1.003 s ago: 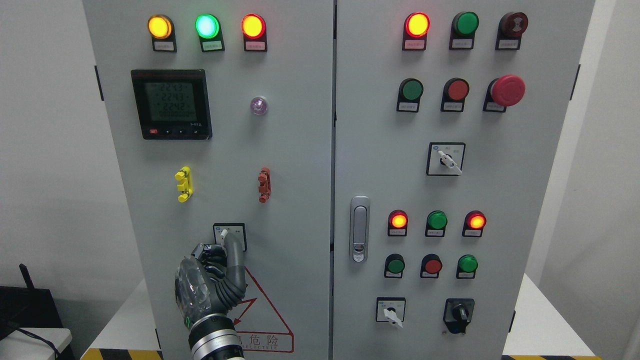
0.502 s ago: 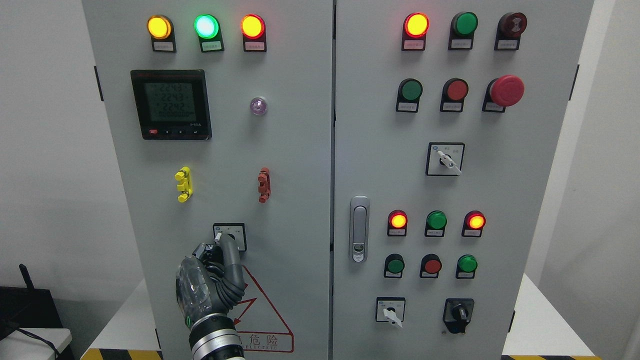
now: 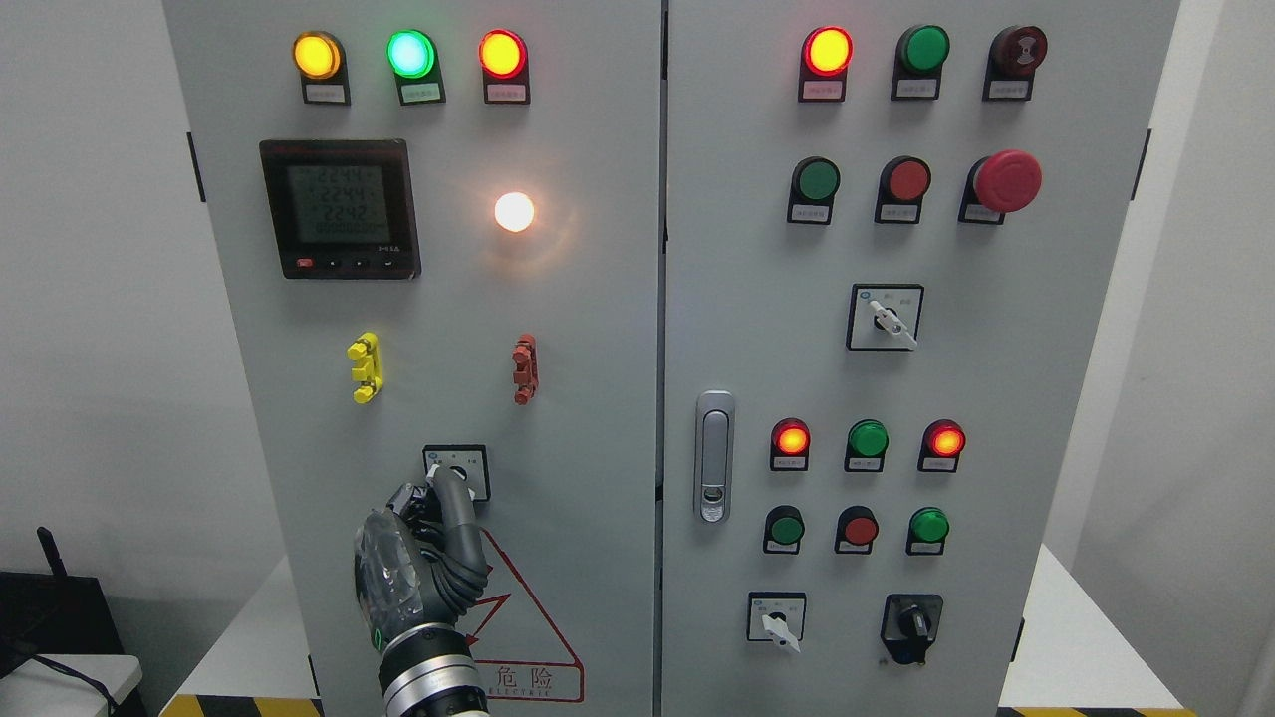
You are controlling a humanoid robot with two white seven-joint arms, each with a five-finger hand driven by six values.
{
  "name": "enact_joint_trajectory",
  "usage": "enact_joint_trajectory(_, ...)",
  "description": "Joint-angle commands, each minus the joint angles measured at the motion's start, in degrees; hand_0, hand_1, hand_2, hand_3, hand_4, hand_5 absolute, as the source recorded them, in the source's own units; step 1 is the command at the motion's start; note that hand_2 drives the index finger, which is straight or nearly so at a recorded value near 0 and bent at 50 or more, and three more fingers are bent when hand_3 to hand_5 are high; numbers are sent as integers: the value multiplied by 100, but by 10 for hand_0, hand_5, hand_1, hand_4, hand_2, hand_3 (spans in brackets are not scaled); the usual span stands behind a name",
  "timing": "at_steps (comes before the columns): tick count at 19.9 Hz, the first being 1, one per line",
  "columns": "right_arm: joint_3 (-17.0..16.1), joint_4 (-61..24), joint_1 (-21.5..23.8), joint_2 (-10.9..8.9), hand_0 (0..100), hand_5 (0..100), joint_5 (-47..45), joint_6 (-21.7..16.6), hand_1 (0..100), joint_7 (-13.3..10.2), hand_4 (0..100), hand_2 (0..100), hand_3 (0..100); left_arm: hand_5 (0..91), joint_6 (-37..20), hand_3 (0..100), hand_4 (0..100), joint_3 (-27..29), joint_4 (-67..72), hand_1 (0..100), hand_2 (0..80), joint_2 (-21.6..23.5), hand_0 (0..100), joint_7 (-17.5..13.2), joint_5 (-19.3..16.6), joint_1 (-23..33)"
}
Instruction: Turn on light switch 1
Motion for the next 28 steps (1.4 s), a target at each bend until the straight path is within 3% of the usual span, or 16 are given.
enact_joint_trajectory(1,0,2,0,0,120,0,-105,-2,389,-1,0,0,0,758,-6,794,851,1,3,67,626,6,623,6,10,2)
enact_joint_trajectory(9,0,2,0,0,120,0,-105,-2,389,8,0,0,0,757,-6,793,851,1,3,166,620,-3,175,-2,19,2)
enact_joint_trajectory(19,0,-6,0,0,120,0,-105,-2,389,8,0,0,0,756,-85,793,852,19,-14,195,620,-3,43,-2,212,28)
enact_joint_trajectory(28,0,2,0,0,120,0,-105,-2,389,-1,0,0,0,767,-295,810,865,80,-76,206,627,-20,29,-11,221,195)
